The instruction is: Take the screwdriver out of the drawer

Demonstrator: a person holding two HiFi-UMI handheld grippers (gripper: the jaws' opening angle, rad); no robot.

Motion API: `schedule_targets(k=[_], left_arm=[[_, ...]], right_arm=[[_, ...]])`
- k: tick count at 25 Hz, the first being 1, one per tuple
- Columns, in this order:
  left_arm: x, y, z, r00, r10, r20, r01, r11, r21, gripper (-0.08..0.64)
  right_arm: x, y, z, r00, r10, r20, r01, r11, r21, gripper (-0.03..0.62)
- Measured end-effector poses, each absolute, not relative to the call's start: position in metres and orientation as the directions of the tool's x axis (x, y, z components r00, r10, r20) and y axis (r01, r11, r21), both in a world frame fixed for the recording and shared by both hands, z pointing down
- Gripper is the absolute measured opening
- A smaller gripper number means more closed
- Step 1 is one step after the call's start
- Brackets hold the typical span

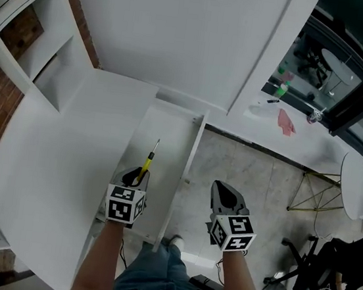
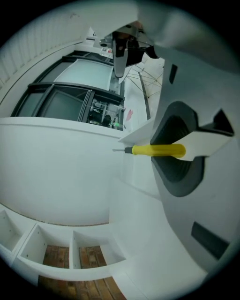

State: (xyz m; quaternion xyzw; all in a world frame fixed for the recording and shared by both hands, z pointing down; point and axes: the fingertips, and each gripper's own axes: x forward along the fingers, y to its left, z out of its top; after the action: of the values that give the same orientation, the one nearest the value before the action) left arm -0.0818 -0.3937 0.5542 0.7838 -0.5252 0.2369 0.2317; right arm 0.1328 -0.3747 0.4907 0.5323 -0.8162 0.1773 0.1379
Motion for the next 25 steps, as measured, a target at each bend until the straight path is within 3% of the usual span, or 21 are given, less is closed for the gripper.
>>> schedule_targets(k=[14, 25], left_arm=[[-0.261, -0.374, 0.527, 0.06, -0.797, 0.601, -0.998, -0.045, 0.04, 0.087], [-0.313, -0.38, 0.593, 0.013, -0.69, 0.723, -1.0, 0.011, 0.028, 0.087]], right_arm=[[0.063, -0.383, 0.482, -0.461, -0.794, 0.398, -0.886, 0.437, -0.155, 0.011], [0.045, -0.378, 0.506, -0.428, -0.769, 0.475, -0.898, 0.421, -0.128, 0.011]])
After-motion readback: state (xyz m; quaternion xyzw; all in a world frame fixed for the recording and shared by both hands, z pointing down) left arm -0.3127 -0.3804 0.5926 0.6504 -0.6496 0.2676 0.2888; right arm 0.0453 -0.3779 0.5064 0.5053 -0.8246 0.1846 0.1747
